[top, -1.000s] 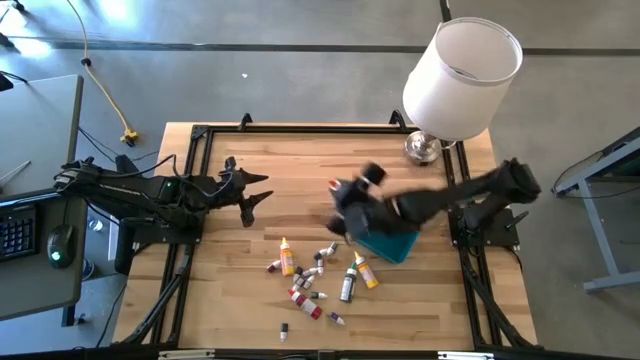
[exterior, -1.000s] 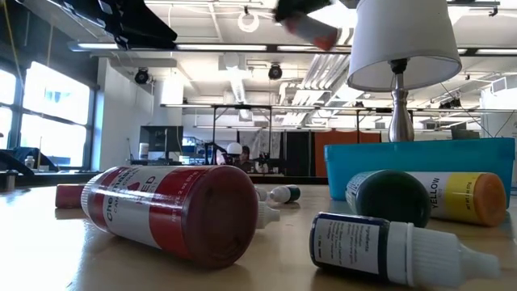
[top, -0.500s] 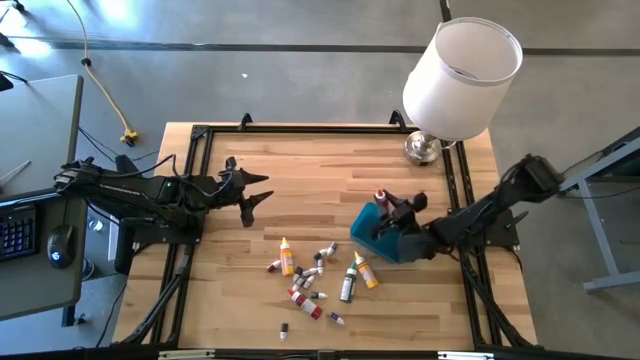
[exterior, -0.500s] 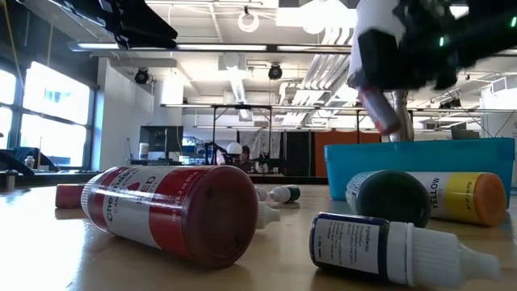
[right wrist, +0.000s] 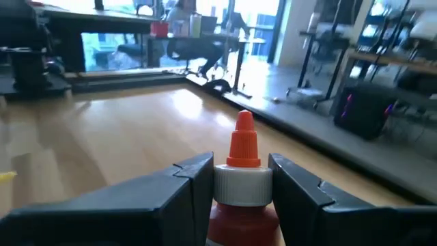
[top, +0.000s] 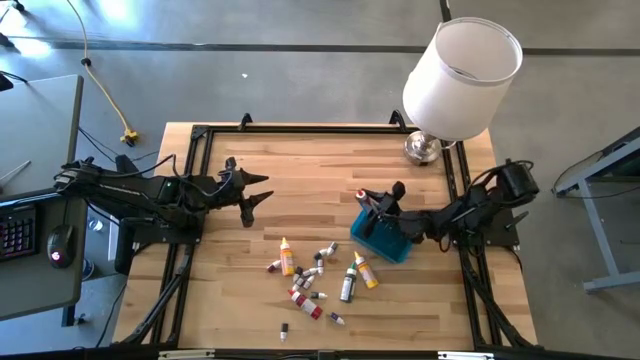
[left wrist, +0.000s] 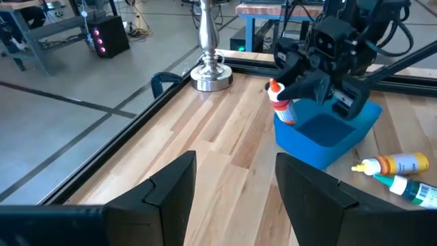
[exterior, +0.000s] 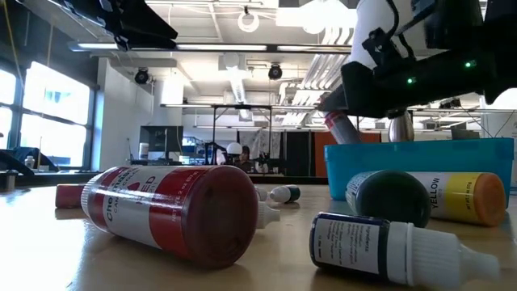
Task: Pick & Place food coloring
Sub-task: Put the large orange food coloring bottle into the blue bin
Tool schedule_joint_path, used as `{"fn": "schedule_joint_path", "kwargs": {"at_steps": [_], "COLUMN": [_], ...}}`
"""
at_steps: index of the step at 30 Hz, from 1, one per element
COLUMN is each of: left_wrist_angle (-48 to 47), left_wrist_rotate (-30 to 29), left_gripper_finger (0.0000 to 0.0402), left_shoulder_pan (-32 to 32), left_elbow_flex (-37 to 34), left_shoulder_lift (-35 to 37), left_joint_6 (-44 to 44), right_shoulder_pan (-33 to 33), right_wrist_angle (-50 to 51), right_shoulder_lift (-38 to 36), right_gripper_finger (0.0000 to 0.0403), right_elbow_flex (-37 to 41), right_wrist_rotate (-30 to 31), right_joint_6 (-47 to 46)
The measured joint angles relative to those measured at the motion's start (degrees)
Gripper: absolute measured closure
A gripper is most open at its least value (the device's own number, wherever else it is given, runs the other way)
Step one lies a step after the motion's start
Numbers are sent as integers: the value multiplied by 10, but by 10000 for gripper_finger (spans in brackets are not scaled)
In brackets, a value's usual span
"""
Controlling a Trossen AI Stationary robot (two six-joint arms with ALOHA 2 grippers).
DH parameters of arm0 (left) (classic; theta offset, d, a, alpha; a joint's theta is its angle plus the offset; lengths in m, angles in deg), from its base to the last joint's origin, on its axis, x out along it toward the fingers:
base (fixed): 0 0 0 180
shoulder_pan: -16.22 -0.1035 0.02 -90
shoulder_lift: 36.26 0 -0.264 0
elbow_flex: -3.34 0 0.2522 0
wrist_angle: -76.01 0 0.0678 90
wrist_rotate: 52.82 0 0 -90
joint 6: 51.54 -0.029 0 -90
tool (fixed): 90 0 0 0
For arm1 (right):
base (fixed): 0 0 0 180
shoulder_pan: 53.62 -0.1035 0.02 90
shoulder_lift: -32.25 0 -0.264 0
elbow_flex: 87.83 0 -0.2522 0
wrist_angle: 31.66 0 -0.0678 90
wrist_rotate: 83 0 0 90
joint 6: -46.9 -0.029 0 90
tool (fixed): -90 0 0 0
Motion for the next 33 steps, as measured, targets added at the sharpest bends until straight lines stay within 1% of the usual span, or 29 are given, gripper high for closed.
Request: {"fn": "schedule_joint_path", "kwargs": {"at_steps": [2, 5, 8, 10, 13, 15, 17, 24, 28, 31, 33], "left_wrist_angle": [-1, -4, -9, -17, -22, -25, -25, -24, -24, -24, -24], "left_wrist_rotate": [0, 0, 0, 0, 0, 0, 0, 0, 0, 0, 0], "left_gripper_finger": [204, 204, 204, 204, 204, 204, 204, 204, 204, 204, 204], "left_shoulder_pan": [0, 0, 0, 0, 0, 0, 0, 0, 0, 0, 0], "left_elbow_flex": [0, 0, 0, 0, 0, 0, 0, 0, 0, 0, 0], "left_shoulder_lift": [0, 0, 0, 0, 0, 0, 0, 0, 0, 0, 0], "left_joint_6": [0, 0, 0, 1, 2, 3, 2, 6, 21, 32, 32], "right_shoulder_pan": [-2, -9, -10, -11, -18, -20, -19, 27, 55, 82, 102], "right_wrist_angle": [-16, -27, -25, -43, -110, -162, -181, -163, -165, -151, -134], "right_shoulder_lift": [2, 2, 2, 2, 2, 2, 1, 2, 2, 2, 2], "right_gripper_finger": [285, 285, 285, 285, 285, 285, 284, 284, 284, 284, 284], "right_elbow_flex": [0, 0, 19, 41, 78, 101, 120, 148, 140, 134, 135], "right_wrist_rotate": [-6, -41, -79, -76, -31, -38, -79, -205, -274, -341, -366], "right_joint_6": [18, 37, 3, -25, -22, -11, -10, -57, -26, -16, -16]}}
